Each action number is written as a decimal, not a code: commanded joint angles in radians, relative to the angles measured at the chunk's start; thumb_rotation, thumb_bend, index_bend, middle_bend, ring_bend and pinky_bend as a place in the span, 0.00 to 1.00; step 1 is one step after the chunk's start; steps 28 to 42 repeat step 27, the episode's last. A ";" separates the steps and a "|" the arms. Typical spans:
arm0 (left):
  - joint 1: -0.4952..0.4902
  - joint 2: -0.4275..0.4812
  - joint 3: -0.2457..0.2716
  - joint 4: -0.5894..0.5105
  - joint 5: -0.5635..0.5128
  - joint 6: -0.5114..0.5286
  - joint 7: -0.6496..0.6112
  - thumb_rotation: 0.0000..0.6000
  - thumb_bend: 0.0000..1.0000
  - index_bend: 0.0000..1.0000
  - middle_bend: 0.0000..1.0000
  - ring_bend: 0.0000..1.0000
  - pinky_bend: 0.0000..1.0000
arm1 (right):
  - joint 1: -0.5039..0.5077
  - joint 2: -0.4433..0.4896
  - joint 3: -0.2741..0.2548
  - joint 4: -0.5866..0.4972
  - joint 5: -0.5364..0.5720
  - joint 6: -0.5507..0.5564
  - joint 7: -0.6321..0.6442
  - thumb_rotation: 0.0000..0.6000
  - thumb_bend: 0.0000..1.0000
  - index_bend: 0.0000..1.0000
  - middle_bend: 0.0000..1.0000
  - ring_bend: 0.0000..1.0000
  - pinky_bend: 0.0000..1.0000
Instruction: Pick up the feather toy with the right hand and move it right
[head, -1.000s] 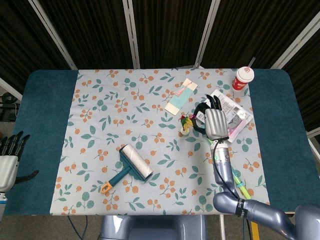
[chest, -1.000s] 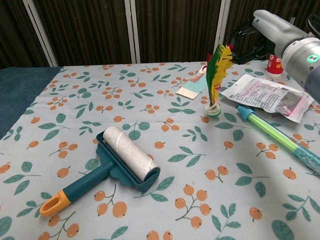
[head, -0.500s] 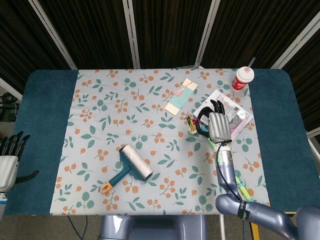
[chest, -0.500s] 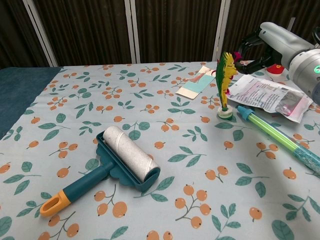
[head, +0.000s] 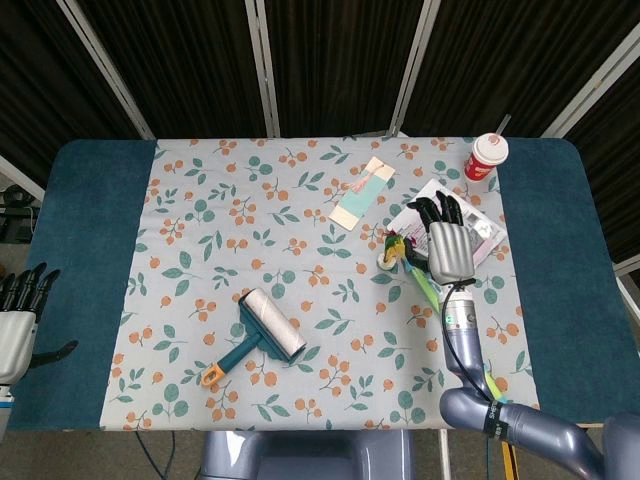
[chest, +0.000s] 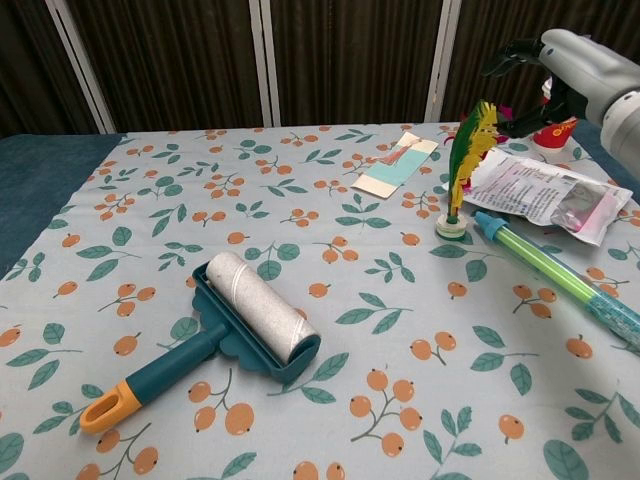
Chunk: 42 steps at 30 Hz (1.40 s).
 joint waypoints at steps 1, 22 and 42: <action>0.000 0.000 0.000 0.000 0.000 0.000 0.000 0.92 0.13 0.06 0.00 0.00 0.00 | -0.013 0.029 -0.007 -0.007 0.001 0.006 -0.017 1.00 0.34 0.22 0.15 0.00 0.00; 0.005 -0.003 0.001 0.000 0.003 0.011 0.005 0.92 0.13 0.06 0.00 0.00 0.00 | -0.321 0.441 -0.256 -0.099 -0.324 0.151 0.178 1.00 0.27 0.15 0.01 0.00 0.00; 0.007 -0.005 0.001 0.002 0.004 0.015 0.008 0.92 0.13 0.06 0.00 0.00 0.00 | -0.354 0.423 -0.312 0.031 -0.450 0.237 0.187 1.00 0.24 0.10 0.00 0.00 0.00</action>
